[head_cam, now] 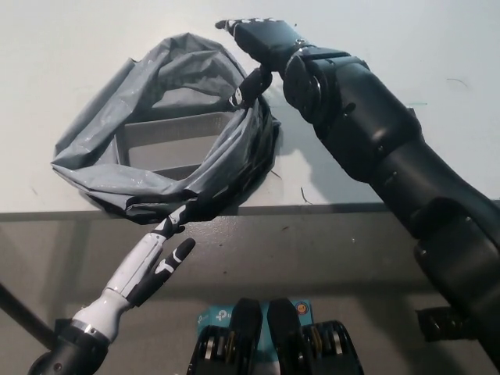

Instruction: Use the right hand to pick up a small rectangular container and put it into a plastic bag and lift the bag

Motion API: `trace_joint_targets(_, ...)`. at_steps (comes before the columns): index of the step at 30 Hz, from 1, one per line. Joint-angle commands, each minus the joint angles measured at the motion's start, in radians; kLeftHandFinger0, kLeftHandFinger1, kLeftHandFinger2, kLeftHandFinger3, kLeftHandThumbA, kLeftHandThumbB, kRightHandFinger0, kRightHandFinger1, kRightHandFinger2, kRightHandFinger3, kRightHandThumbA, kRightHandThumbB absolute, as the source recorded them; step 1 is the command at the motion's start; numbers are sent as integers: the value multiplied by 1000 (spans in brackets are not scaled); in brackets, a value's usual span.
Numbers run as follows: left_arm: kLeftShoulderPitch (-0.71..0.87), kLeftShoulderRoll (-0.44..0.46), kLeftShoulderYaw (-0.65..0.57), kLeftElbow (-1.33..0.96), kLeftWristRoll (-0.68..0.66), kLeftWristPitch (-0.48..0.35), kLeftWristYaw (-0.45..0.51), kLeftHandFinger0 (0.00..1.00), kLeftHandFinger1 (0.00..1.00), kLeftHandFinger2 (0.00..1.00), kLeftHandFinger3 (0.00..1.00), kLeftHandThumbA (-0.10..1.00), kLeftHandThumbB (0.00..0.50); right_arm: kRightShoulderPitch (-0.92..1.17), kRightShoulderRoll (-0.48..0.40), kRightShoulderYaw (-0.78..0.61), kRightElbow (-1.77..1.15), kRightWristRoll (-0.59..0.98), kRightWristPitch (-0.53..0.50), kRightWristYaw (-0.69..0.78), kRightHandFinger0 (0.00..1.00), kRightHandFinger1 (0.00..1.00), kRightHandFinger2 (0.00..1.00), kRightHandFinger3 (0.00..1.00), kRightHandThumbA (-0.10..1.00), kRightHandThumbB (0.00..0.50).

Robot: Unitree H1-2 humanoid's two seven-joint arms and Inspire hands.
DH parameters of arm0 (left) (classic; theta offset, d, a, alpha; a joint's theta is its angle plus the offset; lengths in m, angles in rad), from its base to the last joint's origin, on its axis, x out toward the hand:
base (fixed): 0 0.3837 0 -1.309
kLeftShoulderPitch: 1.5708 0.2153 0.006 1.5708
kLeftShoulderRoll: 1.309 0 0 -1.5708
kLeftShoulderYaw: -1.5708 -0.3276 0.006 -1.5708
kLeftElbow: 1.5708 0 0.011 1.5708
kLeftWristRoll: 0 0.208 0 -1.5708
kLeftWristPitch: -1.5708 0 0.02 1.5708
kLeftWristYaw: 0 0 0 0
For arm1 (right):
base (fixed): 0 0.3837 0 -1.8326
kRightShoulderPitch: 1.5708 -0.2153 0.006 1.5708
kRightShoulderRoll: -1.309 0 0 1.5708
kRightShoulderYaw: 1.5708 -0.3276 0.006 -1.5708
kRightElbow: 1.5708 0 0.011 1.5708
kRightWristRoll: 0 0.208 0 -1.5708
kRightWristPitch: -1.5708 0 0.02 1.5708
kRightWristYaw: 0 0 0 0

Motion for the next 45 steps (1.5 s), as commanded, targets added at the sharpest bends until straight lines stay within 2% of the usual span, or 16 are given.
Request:
trace_joint_targets(1,-7,18,0,-13,7,-31,1,1000,1000,1000,1000,1000,193,-48,28,-8,22,-7,67,-50,1000,1000,1000,1000,985,500)
trace_joint_targets(16,-9,17,-1,-17,5,-20,-3,1000,1000,1000,1000,1000,214,-55,106,-41,122,19,293,-72,1000,1000,1000,1000,926,500)
trace_joint_targets(20,-15,21,-1,-16,4,-18,-7,1000,1000,1000,1000,1000,212,-82,117,-24,191,8,280,-87,828,1000,1000,1000,781,402)
trace_joint_targets(21,-15,21,-1,-18,4,-17,-8,1000,1000,1000,1000,1000,215,-82,113,-22,193,7,268,-94,529,828,1000,1000,672,302)
trace_joint_targets(22,-16,21,-1,-18,4,-16,-8,1000,1000,1000,1000,1000,216,-83,109,-23,195,8,256,-102,400,622,845,1000,621,267)
trace_joint_targets(23,-16,21,-1,-18,4,-16,-8,1000,1000,1000,1000,1000,216,-84,107,-23,196,9,248,-108,400,622,845,1000,621,267)
trace_joint_targets(25,-20,24,-3,-21,10,-10,-11,1000,1000,1000,1000,1000,208,-85,101,-31,190,12,233,-144,139,265,455,947,558,174)
trace_joint_targets(28,-24,24,-5,-19,11,-8,-12,1000,1000,1000,1000,1000,210,-81,97,-71,174,45,220,-181,4,35,172,727,489,144)
trace_joint_targets(31,-24,25,-6,-17,11,-9,-12,1000,1000,1000,1000,1000,203,-76,97,-122,154,83,212,-206,0,1,91,508,422,141)
trace_joint_targets(32,-24,25,-6,-14,11,-14,-11,1000,1000,1000,1000,1000,204,-77,95,-155,133,105,214,-219,0,26,125,687,430,142)
trace_joint_targets(33,-24,25,-5,-13,10,-15,-11,1000,1000,1000,1000,1000,200,-77,94,-166,126,112,211,-223,0,15,107,667,431,139)
trace_joint_targets(34,-25,25,-5,-12,10,-15,-10,1000,1000,1000,1000,1000,199,-77,91,-179,116,121,200,-229,0,3,78,459,423,130)
trace_joint_targets(35,-25,26,-7,-12,15,-12,-10,1000,1000,1000,1000,1000,199,-79,85,-192,91,124,203,-223,114,154,208,490,446,124)
trace_joint_targets(40,-25,27,-8,-20,19,8,-12,1000,1000,1000,1000,1000,211,-79,72,-226,18,141,230,-190,202,200,234,371,448,124)
trace_joint_targets(42,-26,27,-9,-18,16,6,-13,1000,1000,1000,1000,1000,210,-77,63,-251,-32,168,236,-157,8,8,15,109,442,126)
trace_joint_targets(45,-41,30,-10,-11,14,6,-17,1000,1000,1000,1000,995,204,-84,51,-302,-115,222,253,-109,0,164,267,172,395,130)
